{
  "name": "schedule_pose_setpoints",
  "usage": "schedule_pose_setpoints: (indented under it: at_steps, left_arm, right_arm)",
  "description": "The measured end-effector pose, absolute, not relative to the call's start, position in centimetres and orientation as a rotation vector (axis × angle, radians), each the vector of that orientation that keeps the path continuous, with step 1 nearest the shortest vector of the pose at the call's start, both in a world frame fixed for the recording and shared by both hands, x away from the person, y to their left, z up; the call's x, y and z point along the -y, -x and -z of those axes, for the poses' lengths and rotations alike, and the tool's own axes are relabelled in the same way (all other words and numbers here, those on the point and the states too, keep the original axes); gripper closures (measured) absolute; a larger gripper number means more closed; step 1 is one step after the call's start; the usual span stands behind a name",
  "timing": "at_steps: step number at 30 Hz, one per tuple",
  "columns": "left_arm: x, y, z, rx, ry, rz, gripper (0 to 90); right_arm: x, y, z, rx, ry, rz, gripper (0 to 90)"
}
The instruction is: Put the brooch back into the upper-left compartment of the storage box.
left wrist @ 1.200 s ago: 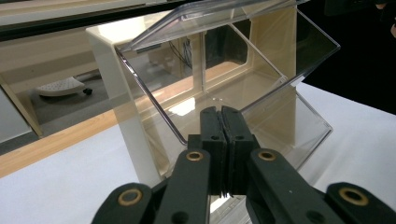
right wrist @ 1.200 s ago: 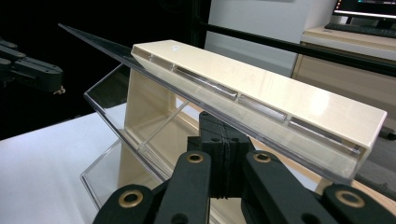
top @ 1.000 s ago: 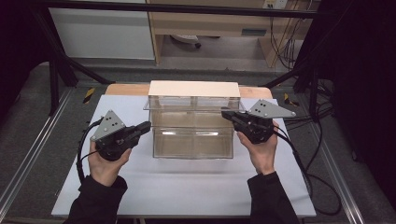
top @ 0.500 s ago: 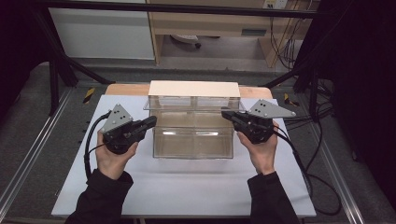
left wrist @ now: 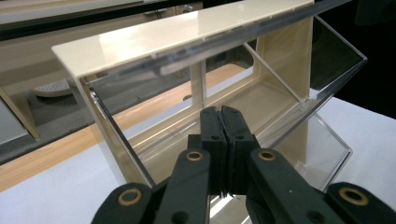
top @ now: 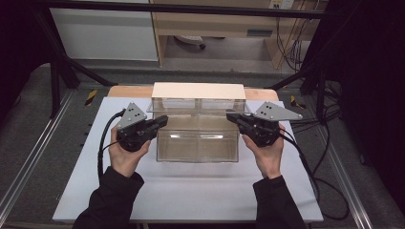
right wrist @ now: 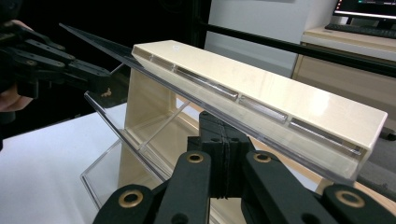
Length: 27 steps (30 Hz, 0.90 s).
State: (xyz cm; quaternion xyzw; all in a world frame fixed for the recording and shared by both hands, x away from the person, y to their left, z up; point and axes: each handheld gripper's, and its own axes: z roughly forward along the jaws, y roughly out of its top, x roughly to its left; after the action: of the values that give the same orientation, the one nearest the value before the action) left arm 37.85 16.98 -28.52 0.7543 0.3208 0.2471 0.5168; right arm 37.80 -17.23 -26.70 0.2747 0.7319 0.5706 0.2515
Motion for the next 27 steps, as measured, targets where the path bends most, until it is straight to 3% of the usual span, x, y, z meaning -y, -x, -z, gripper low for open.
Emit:
schedule_pose_setpoints:
  at_steps: [22, 27]
  left_arm:
    - [-16.2, -39.2, 30.0, -0.815, -1.834, -0.57, 87.7]
    - [-16.4, -39.0, 29.8, -0.813, -1.831, -0.567, 81.7]
  right_arm:
    - [17.2, -37.8, 26.7, -1.992, -0.745, -1.554, 90.0]
    - [17.2, -37.8, 26.7, -1.993, -0.745, -1.554, 90.0]
